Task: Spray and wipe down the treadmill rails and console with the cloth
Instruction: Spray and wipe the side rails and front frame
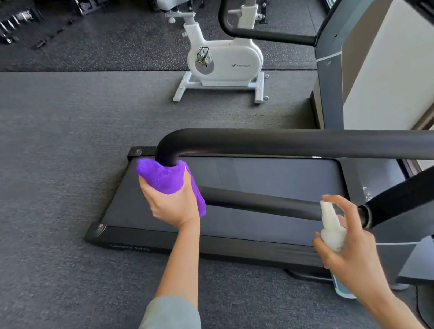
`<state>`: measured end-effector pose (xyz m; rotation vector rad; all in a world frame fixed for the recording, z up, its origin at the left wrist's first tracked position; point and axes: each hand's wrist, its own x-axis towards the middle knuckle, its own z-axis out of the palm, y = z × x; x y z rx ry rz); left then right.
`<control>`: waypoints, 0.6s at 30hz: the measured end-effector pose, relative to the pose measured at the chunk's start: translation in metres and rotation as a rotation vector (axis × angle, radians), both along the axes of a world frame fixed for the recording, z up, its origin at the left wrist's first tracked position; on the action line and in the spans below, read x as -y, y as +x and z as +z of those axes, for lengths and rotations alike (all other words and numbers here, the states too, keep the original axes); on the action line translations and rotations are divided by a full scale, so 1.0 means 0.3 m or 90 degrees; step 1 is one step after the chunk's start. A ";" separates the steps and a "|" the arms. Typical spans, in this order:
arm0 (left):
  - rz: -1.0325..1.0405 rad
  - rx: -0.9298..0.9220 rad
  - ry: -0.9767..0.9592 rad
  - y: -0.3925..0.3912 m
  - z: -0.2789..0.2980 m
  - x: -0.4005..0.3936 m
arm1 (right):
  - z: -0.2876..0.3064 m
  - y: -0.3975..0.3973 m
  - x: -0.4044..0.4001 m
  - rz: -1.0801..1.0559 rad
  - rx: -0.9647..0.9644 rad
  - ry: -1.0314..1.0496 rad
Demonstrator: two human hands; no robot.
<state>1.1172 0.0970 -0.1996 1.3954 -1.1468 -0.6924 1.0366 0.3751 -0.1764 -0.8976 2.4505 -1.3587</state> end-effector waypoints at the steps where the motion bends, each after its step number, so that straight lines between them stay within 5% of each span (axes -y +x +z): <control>1: -0.001 -0.035 0.051 -0.003 -0.015 -0.004 | 0.002 0.000 0.004 0.002 -0.005 -0.007; 6: -0.034 -0.093 0.118 0.012 -0.031 -0.055 | -0.002 0.015 -0.014 0.001 0.008 -0.003; 12: -0.049 0.112 -0.212 0.011 0.103 0.016 | -0.040 -0.001 -0.061 -0.009 0.014 0.013; 18: -0.030 -0.017 0.047 0.002 -0.011 -0.002 | -0.063 0.000 -0.037 -0.002 0.003 0.006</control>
